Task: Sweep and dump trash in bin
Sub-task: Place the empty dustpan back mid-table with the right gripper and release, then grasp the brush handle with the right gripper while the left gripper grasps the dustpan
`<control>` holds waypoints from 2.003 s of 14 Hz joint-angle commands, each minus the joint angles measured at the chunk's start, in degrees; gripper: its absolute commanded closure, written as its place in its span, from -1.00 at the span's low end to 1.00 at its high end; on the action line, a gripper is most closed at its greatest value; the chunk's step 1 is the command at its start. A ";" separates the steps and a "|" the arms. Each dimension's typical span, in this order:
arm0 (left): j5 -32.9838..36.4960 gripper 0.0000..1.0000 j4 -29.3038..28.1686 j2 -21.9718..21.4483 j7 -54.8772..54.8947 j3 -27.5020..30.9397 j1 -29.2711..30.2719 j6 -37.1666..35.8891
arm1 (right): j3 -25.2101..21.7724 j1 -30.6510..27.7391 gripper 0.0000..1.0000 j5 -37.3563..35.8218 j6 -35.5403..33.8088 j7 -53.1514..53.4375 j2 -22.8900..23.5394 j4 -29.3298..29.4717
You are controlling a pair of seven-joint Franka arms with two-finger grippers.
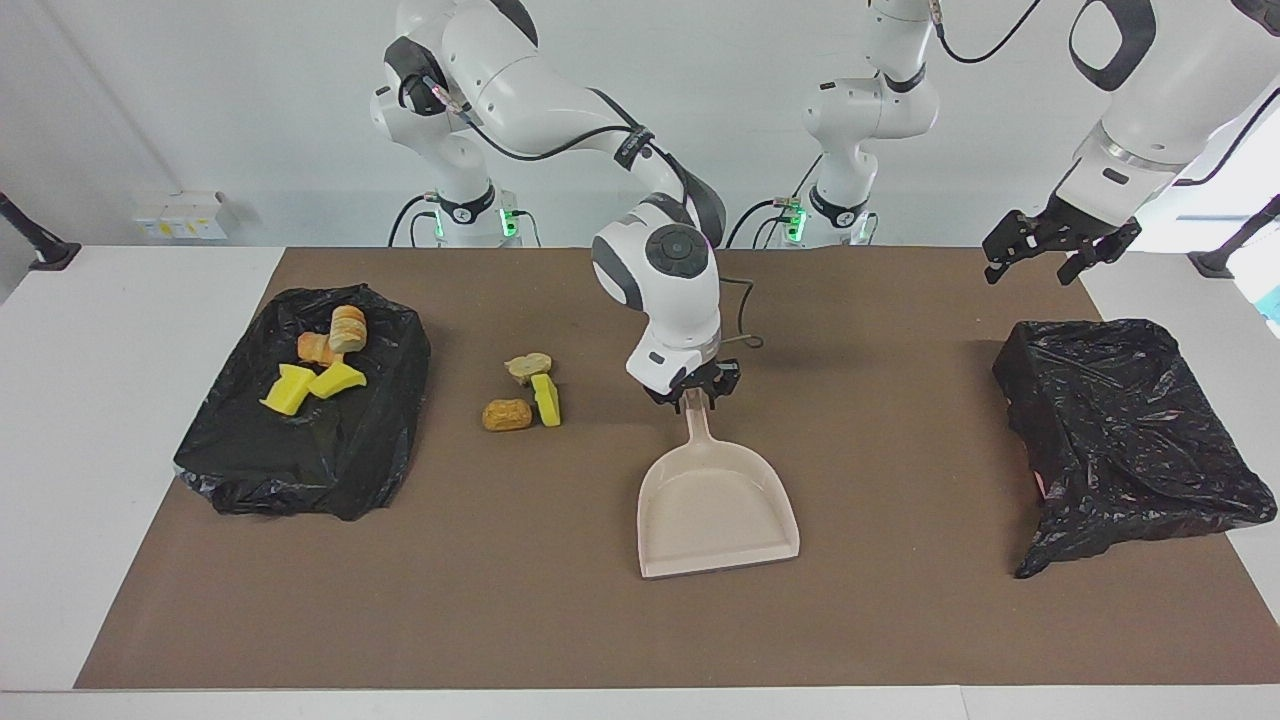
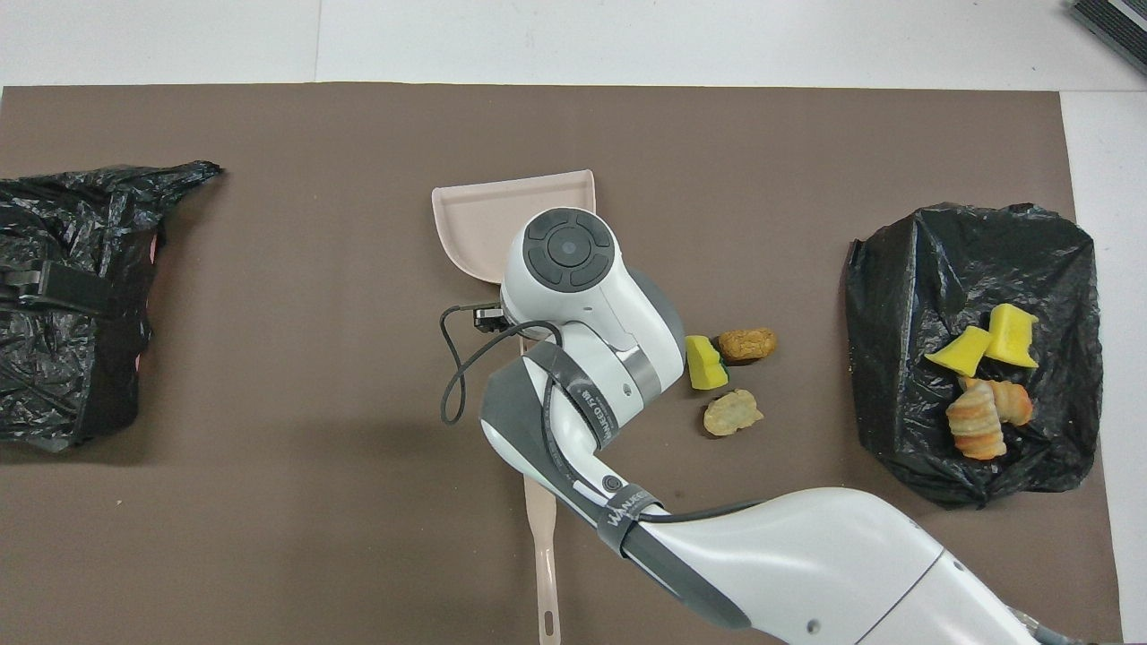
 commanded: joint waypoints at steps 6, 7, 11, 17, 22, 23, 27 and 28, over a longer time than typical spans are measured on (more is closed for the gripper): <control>1.16 -1.00 -1.82 -1.49 -0.19 0.22 -0.72 1.08 | 0.25 -1.96 -1.00 6.34 -15.55 -1.87 -17.36 -5.35; 1.16 -1.00 -1.82 -1.49 -0.19 0.22 -0.55 1.08 | 0.33 -1.60 -1.00 6.87 -17.84 -2.05 -20.61 -8.07; 1.16 -1.00 -1.82 -1.49 -0.10 0.22 -0.20 1.43 | 0.33 2.97 -1.00 11.52 -18.05 -3.89 -31.69 -23.16; 1.51 -1.00 -0.86 1.13 -0.37 -1.44 -3.17 1.96 | 0.33 5.43 -1.00 20.05 -7.33 -4.77 -38.92 -41.13; 0.99 -1.00 -0.77 4.83 -6.41 -1.72 -10.20 8.36 | 0.33 8.85 -1.00 20.14 1.56 -2.75 -36.20 -45.97; 1.08 -1.00 -0.77 6.05 -9.13 -1.72 -11.70 9.68 | 0.33 9.55 -1.00 20.14 2.61 -2.49 -35.41 -46.06; 1.16 -1.00 -0.68 10.97 -18.90 -1.72 -16.89 15.75 | 0.33 12.29 -1.00 20.14 8.86 -0.73 -31.80 -46.76; 1.25 -1.00 -0.33 12.81 -20.39 -1.63 -18.37 16.02 | 0.33 12.29 -1.00 20.06 8.86 -1.17 -31.98 -47.37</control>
